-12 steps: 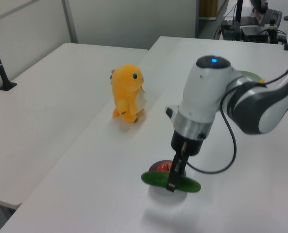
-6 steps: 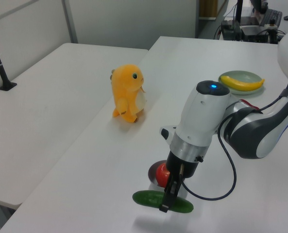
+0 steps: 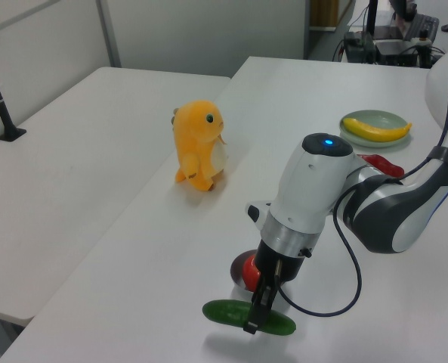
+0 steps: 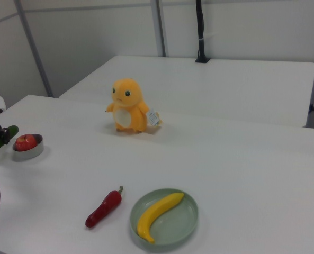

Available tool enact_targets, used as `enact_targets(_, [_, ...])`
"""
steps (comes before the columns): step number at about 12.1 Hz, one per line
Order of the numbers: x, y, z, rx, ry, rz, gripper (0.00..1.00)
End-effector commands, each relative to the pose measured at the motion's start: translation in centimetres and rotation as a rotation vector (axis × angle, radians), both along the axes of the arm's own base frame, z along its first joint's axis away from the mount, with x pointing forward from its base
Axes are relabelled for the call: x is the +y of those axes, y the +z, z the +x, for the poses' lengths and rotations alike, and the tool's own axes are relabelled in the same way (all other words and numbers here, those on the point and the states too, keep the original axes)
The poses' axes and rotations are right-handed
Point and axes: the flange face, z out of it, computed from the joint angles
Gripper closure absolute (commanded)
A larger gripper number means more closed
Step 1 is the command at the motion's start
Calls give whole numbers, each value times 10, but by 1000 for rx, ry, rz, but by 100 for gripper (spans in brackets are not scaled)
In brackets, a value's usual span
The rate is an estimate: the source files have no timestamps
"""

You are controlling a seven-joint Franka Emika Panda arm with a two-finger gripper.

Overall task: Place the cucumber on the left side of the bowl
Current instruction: 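Lower the cucumber onto the table beside the apple bowl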

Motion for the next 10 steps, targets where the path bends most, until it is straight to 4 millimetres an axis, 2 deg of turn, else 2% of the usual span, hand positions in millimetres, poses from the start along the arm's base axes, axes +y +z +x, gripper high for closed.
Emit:
enact_targets(1, [3, 2, 4, -29, 5, 6, 47])
enact_targets(2, [3, 2, 4, -43, 15, -5, 32])
enact_targets(4, [2, 2, 4, -47, 17, -11, 26])
enact_targets(8, [1, 3, 5, -50, 18, -13, 22])
enact_targets(9, [1, 7, 5, -52, 17, -11, 21])
enact_targets(10, [0, 24, 4, -67, 14, -2, 21])
